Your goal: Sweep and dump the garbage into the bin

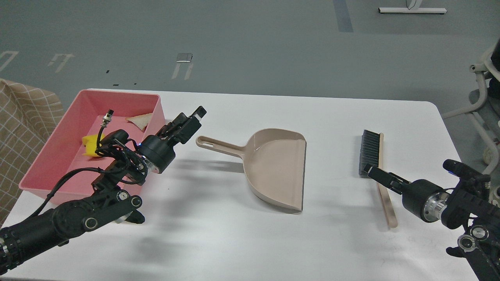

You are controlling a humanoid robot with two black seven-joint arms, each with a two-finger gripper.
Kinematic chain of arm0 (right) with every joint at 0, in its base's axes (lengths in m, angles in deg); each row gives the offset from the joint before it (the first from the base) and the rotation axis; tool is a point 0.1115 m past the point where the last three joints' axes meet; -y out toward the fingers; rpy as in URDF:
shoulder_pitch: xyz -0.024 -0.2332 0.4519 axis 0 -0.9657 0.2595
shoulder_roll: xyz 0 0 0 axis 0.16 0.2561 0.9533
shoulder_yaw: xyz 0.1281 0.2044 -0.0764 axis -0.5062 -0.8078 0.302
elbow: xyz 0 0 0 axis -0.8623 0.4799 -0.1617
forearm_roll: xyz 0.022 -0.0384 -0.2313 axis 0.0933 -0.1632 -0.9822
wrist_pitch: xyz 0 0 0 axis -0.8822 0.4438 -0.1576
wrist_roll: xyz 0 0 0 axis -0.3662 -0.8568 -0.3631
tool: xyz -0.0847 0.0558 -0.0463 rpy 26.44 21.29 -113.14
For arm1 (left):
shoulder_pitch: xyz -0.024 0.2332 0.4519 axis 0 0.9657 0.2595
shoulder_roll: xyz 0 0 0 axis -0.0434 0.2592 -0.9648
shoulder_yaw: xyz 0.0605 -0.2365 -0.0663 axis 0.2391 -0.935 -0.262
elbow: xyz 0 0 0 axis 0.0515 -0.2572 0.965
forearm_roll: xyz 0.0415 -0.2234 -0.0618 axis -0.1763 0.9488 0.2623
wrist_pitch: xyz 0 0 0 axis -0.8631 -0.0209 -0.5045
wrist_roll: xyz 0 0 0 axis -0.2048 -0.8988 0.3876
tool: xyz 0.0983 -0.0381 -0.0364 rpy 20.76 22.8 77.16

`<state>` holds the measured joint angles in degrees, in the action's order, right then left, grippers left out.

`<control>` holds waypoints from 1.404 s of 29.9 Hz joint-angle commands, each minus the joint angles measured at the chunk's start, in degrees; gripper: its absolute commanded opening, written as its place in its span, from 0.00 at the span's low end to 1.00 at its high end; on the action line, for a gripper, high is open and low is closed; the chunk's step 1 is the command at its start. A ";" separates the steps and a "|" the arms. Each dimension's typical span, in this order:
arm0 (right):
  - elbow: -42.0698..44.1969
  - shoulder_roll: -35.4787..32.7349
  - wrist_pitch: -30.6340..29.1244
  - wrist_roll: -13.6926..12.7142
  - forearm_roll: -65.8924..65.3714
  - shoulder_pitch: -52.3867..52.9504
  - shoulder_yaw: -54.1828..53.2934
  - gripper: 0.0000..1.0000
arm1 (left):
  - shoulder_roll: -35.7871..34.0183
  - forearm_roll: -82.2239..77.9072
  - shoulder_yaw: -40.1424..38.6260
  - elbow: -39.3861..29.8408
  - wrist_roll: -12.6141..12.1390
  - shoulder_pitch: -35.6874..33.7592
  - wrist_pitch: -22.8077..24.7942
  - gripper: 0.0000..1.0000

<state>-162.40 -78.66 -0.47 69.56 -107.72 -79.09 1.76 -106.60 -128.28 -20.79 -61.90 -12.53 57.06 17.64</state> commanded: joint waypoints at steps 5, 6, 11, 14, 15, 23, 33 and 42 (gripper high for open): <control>-0.44 -0.52 0.01 0.13 5.85 6.19 -4.82 1.00 | -4.53 1.10 -1.14 -8.76 -0.77 -2.32 0.01 0.98; -0.44 -0.61 0.01 0.13 6.64 6.90 -5.17 1.00 | -4.71 1.63 -1.49 -9.38 -0.77 -2.41 0.01 0.98; -0.62 0.26 0.01 -0.13 15.50 9.98 -11.23 0.99 | -5.32 7.24 -3.95 -12.19 -0.77 -4.08 0.01 0.98; -0.62 1.14 0.01 -0.22 18.42 11.73 -11.76 0.99 | -5.32 11.37 -5.26 -13.95 -0.77 -5.48 0.01 0.98; -0.71 1.49 0.01 -0.14 18.78 12.09 -11.94 0.99 | -5.32 12.61 -5.88 -14.48 -0.77 -5.75 0.01 0.98; -2.11 7.47 0.01 0.13 30.55 14.11 -16.60 0.99 | -2.43 22.55 -12.74 -16.06 -0.77 -6.81 4.88 0.98; -2.20 14.85 0.01 0.83 39.95 19.12 -16.87 0.99 | 4.96 30.72 -20.30 -15.54 -0.59 -6.72 16.48 0.98; -5.10 19.52 2.42 8.65 43.83 19.30 -16.87 0.95 | 10.14 31.60 -27.67 -15.19 -0.33 -6.37 25.88 0.98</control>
<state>-166.62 -59.44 0.16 76.52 -64.07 -59.50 -15.11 -98.45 -96.84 -45.29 -77.26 -12.79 50.47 39.86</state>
